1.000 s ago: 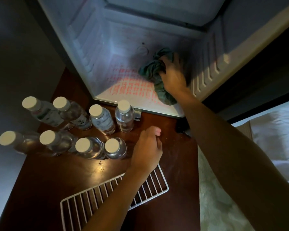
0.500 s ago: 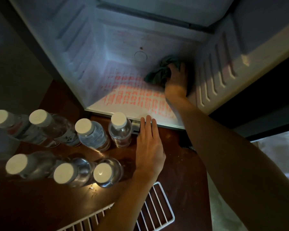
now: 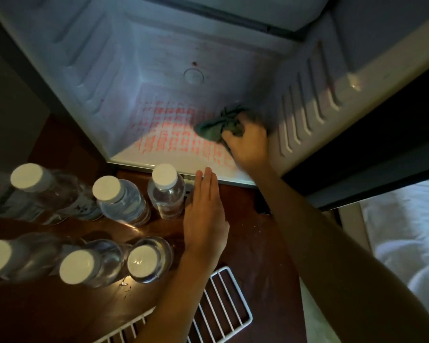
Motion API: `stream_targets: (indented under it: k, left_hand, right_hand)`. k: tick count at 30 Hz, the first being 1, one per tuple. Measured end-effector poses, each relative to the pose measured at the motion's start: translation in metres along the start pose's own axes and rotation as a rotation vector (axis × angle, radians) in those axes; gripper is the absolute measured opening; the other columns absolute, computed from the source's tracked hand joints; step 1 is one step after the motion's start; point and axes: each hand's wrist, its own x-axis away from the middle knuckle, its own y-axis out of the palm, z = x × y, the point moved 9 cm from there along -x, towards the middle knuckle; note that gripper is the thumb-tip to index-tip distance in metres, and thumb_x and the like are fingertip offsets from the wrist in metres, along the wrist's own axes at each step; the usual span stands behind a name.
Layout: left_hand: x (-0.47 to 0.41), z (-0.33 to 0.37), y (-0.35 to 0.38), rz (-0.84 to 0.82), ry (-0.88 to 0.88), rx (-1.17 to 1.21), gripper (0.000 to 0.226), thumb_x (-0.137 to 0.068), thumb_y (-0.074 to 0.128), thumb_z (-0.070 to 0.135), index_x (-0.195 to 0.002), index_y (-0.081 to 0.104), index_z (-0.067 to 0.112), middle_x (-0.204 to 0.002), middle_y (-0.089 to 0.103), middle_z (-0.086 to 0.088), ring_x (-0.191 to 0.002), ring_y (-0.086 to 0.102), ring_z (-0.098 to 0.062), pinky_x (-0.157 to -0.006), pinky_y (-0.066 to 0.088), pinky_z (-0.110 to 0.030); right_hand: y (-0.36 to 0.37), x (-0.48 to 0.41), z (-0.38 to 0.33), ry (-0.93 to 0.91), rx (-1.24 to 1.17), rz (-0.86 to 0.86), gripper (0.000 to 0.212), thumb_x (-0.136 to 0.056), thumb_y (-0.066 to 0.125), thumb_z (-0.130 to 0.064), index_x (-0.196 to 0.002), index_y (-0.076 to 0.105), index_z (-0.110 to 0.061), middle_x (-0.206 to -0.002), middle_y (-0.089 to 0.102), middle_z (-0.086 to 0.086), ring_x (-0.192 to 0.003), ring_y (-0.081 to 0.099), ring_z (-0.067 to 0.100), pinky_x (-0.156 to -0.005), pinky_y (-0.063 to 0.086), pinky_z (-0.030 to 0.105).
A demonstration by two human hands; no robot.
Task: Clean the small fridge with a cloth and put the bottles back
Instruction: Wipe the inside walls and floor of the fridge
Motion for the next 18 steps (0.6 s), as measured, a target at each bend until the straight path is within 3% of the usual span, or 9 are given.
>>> stream_targets:
  k: [5, 11, 15, 18]
  left_hand:
    - [-0.003, 0.009, -0.004, -0.028, -0.057, 0.005, 0.089, -0.086, 0.060, 0.007, -0.157, 0.006, 0.006, -0.166, -0.002, -0.007, -0.152, -0.008, -0.022, -0.116, 0.030, -0.038]
    - [-0.005, 0.007, -0.001, 0.006, -0.036, -0.072, 0.083, -0.079, 0.063, 0.008, -0.152, 0.025, -0.001, -0.161, 0.023, -0.015, -0.151, 0.016, -0.028, -0.099, 0.046, -0.037]
    - [-0.006, 0.007, -0.003, 0.008, 0.005, -0.046, 0.079, -0.090, 0.050, 0.006, -0.156, 0.007, 0.004, -0.166, 0.003, -0.009, -0.153, -0.003, -0.022, -0.117, 0.029, -0.036]
    - [-0.007, 0.009, -0.004, 0.030, 0.009, -0.023, 0.076, -0.091, 0.051, 0.003, -0.156, 0.011, 0.002, -0.165, 0.006, -0.011, -0.153, -0.001, -0.025, -0.120, 0.025, -0.041]
  right_hand:
    - [-0.001, 0.060, 0.006, 0.033, 0.067, -0.130, 0.043, -0.079, 0.063, -0.035, -0.118, 0.060, -0.018, -0.129, 0.045, 0.012, -0.119, 0.042, 0.033, -0.101, 0.038, 0.041]
    - [0.013, 0.010, 0.006, 0.078, 0.250, -0.129, 0.059, -0.088, 0.061, -0.030, -0.143, 0.044, -0.016, -0.141, 0.038, 0.025, -0.130, 0.036, 0.042, -0.108, 0.028, 0.045]
    - [0.023, -0.049, 0.004, 0.132, 0.270, -0.114, 0.059, -0.094, 0.057, -0.031, -0.148, 0.036, -0.021, -0.155, 0.024, 0.024, -0.140, 0.027, 0.042, -0.113, 0.024, 0.045]
    - [0.028, -0.056, 0.009, 0.110, 0.226, -0.118, 0.057, -0.093, 0.058, -0.027, -0.146, 0.040, -0.021, -0.155, 0.023, 0.024, -0.140, 0.027, 0.042, -0.115, 0.025, 0.044]
